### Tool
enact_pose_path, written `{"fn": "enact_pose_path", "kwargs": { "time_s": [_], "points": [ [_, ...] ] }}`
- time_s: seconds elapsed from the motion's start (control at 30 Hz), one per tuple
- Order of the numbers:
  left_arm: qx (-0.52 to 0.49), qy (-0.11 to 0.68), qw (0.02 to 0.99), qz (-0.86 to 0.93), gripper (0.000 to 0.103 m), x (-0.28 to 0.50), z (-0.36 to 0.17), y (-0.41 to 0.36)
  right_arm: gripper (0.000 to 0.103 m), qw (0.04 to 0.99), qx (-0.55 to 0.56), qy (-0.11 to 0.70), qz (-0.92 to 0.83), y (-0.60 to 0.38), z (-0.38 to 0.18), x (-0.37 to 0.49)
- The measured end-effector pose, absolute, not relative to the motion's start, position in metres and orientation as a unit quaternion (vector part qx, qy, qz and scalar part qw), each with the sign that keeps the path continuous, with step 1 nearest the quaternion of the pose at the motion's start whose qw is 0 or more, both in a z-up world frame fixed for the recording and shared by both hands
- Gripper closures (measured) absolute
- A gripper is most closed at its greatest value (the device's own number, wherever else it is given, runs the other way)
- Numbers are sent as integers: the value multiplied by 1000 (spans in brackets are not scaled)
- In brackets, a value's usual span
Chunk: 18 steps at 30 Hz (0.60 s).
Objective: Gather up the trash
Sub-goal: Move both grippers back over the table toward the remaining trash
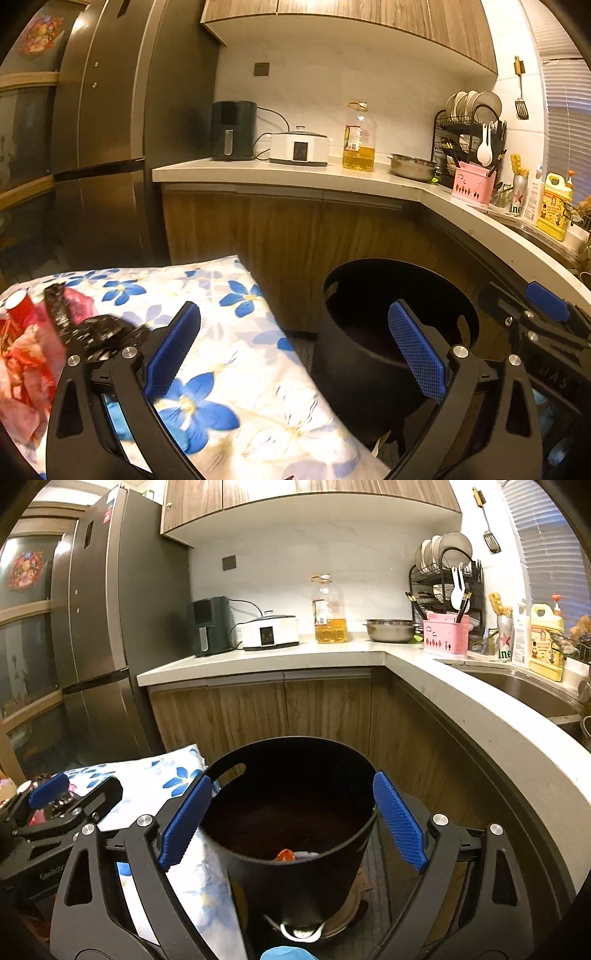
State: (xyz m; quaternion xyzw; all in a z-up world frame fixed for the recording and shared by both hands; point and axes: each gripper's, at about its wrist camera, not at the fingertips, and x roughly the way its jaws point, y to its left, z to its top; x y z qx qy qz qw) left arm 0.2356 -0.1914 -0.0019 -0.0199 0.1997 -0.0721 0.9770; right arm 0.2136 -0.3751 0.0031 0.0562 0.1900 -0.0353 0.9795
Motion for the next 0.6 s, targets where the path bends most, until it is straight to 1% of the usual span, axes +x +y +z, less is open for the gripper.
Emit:
{"fn": "enact_pose_path", "kwargs": {
  "time_s": [0.2,0.4,0.6],
  "points": [
    [-35,194,979,-51,6,202,-3,-161,10,982,51,180,-20,-355,9,185],
    [-40,188,981,-25,6,170,-10,-131,10,985,48,166,1,-328,11,159],
    [-42,196,980,12,6,143,-25,-97,10,983,42,178,30,-297,2,148]
  ]
}}
